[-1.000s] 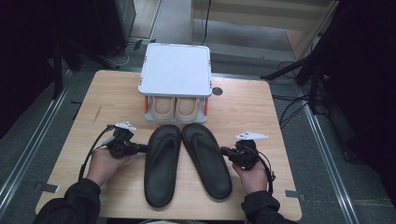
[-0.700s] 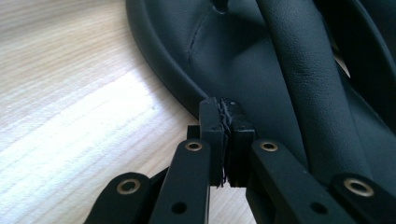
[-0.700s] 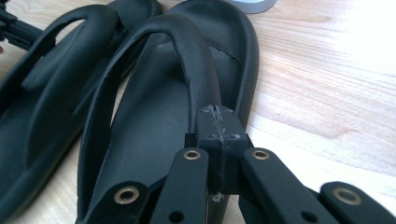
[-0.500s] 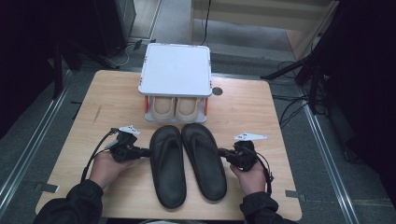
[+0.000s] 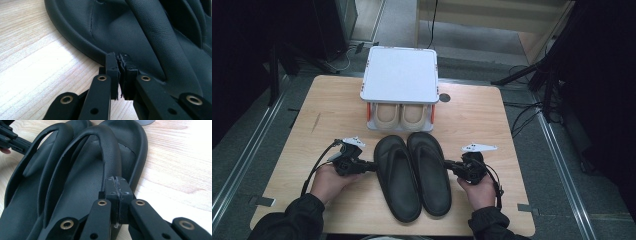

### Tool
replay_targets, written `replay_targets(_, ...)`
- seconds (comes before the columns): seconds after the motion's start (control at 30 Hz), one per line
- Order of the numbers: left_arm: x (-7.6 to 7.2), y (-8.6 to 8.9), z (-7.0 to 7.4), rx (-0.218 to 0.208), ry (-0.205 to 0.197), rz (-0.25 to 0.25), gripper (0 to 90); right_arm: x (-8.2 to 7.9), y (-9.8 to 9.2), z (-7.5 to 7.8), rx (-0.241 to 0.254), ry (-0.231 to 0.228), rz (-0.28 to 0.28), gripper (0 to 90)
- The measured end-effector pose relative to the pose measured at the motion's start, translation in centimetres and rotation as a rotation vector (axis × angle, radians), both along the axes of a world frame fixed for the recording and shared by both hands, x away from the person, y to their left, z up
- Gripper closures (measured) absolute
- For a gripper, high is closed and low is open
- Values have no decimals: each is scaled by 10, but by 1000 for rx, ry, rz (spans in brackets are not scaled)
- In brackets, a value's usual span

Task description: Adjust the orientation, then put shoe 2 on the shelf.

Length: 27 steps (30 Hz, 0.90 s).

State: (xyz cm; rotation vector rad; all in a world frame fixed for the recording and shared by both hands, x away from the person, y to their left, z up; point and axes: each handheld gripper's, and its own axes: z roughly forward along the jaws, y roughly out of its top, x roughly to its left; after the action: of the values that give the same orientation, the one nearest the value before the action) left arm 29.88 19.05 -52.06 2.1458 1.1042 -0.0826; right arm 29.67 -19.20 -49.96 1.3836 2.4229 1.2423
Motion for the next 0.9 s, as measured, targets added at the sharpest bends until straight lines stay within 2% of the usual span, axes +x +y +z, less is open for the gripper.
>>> replay_targets(0.07,0,0,0,1,-1,0,867,0,-1,0,-4,-2,-1,899)
replay_targets(0.17,2,2,1,-18,4,14,806,0,-2,2,12,-8,-4,886)
replay_targets(0.23,2,3,3,-11,-3,31,775,-1,-1,5,20,-29,-2,876)
replay_targets(0.4,2,12,14,-66,-36,60,725,-6,-1,13,41,-77,-4,818)
replay_targets(0.57,1,16,19,-69,-58,67,676,-9,1,16,53,-107,-17,769)
replay_targets(0.73,2,16,23,-70,-76,62,651,-13,5,18,70,-114,-11,746)
replay_targets(0.9,2,18,27,-68,-90,57,616,-18,13,19,54,-138,6,704)
